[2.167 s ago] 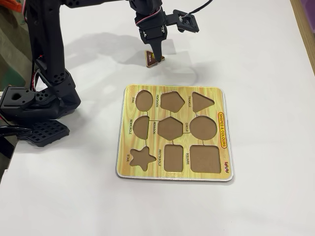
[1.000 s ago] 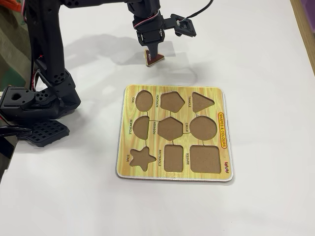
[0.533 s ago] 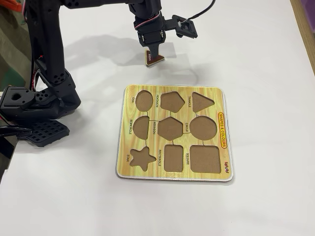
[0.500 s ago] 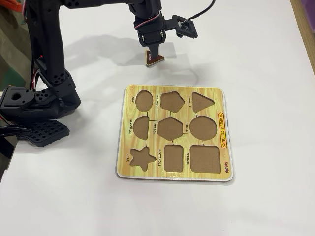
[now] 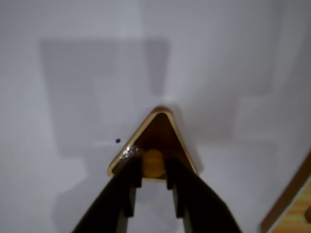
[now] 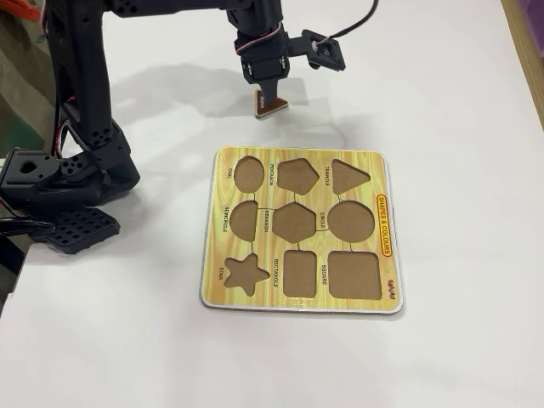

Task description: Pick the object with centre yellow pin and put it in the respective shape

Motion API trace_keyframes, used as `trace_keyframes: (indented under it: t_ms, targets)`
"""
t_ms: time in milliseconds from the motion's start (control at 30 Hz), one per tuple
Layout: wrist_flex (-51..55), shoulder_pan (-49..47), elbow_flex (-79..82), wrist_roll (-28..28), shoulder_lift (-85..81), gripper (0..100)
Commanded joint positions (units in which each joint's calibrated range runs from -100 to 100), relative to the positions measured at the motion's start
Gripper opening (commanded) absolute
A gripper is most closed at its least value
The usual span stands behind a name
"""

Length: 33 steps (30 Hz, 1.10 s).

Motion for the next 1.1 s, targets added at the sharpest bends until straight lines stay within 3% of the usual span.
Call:
trace_keyframes:
  t_ms: [0, 200, 733, 1067]
  targets:
    - [0.2, 2.9, -0.6, 0.2, -4.7, 4]
    - [0.4, 8.8, -0.4, 0.2, -7.0, 4]
    - [0.5, 25.4, -1.4, 11.6, -7.1, 4]
    - [-0.5, 29.5, -1.5, 18.2, -6.4, 4]
